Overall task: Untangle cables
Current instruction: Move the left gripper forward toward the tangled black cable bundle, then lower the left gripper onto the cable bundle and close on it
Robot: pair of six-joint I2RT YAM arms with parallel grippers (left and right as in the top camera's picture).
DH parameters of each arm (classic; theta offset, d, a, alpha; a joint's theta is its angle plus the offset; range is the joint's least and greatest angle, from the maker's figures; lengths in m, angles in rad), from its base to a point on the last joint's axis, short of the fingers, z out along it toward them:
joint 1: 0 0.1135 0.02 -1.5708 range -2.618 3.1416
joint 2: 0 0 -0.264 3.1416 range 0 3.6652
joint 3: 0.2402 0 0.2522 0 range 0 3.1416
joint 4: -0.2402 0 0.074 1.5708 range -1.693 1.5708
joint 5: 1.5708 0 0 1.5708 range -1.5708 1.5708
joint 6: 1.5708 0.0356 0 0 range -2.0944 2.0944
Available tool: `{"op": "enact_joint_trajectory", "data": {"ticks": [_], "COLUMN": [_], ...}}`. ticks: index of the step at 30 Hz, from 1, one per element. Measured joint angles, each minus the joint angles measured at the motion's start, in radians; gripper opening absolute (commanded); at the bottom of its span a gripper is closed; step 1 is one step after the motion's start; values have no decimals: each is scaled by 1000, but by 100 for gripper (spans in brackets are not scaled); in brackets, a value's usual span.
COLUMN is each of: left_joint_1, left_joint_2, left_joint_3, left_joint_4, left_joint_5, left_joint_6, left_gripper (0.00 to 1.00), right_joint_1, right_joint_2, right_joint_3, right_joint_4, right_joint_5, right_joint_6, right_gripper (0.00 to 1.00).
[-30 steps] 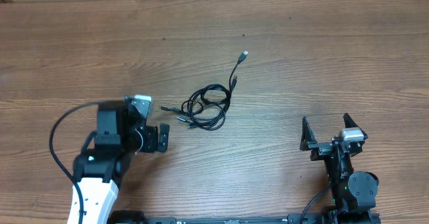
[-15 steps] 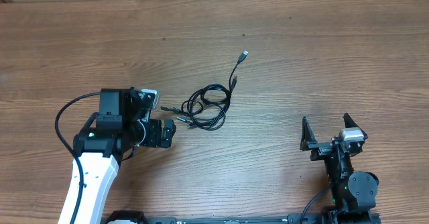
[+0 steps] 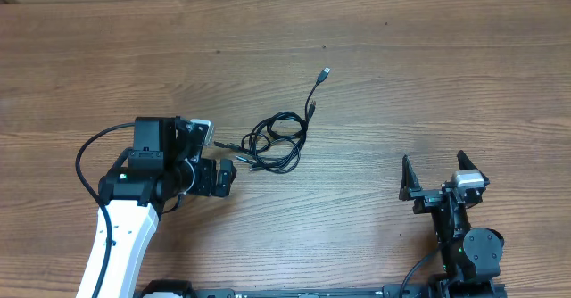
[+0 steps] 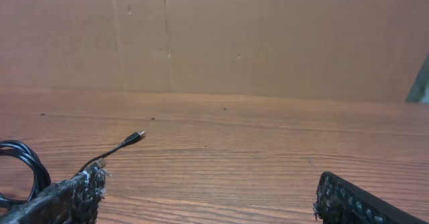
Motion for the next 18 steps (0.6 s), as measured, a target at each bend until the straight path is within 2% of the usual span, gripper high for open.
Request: {"op": "enact_joint_trajectory", "data": {"ticks": [18], "left_joint_1": [0], "left_joint_2": [0], "left_joint_3": [44], "left_joint_4": [-49], "left_joint_5": [7], "left_joint_6": [-2], "left_gripper": [99], "right_joint_1": [0], "right_joint_2": [0], "right_joint_3": [0], "right_joint_4": [0], "right_joint_5": [0], "right_joint_6": [0], "right_gripper": [100]}}
